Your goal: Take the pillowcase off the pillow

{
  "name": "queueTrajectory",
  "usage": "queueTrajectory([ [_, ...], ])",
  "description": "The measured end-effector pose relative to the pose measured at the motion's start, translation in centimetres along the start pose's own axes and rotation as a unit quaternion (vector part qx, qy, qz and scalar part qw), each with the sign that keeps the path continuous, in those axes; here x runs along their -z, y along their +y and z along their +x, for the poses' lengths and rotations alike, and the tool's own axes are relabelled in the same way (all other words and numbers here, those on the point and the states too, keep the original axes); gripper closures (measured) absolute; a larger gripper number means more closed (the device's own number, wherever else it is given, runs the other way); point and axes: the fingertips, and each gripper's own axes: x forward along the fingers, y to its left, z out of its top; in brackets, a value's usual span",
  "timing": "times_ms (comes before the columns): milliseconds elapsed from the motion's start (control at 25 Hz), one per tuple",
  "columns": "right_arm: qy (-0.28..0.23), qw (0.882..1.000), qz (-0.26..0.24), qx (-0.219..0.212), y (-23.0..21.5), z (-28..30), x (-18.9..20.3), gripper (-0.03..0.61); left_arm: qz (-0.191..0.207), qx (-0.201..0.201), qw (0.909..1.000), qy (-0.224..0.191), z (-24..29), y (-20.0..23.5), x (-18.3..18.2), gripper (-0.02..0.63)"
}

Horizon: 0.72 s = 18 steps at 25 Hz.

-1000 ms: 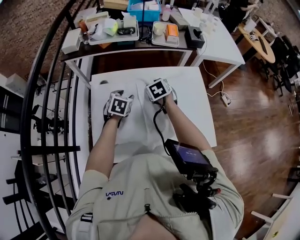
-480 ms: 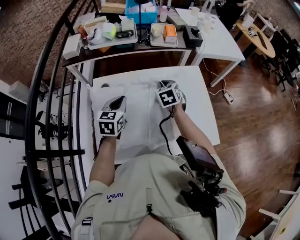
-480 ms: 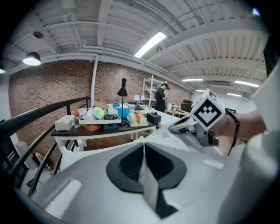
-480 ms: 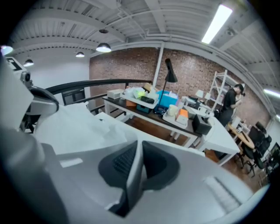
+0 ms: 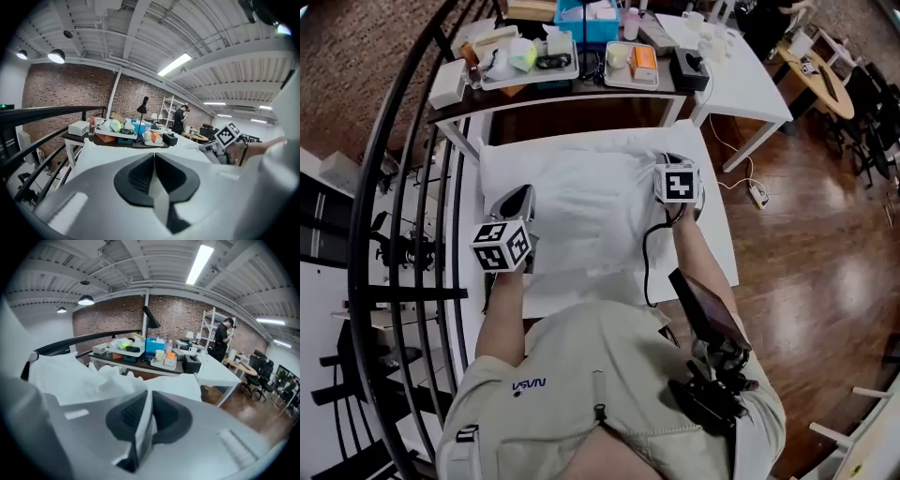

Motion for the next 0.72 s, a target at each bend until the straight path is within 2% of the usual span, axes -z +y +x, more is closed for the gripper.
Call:
queueTrajectory([
  [160,0.015,1.0,-0.014,0.014,-0.3,1.0,1.9,0.569,0.035,-0.011,0.9985,0.041,3.5,0.6,3.8,0.601],
  [280,0.019,0.999,-0.031,0.016,0.0,1.7,2.1,0.569,0.065,-0.021,0.9961,0.056,5.8,1.1,5.3,0.601],
  [480,0.003,0.999,-0.039,-0.008,1.4,2.9,1.4,0.554,0.096,-0.018,0.9934,0.061,7.6,1.4,5.5,0.584],
  [640,-0.022,0.999,-0.017,-0.033,2.2,2.4,0.5,0.478,0.097,0.002,0.9943,0.044,7.6,0.8,4.4,0.535],
  [720,-0.036,0.999,-0.004,-0.041,2.8,1.7,-0.1,0.459,0.09,0.007,0.9954,0.031,6.8,0.7,3.5,0.484],
])
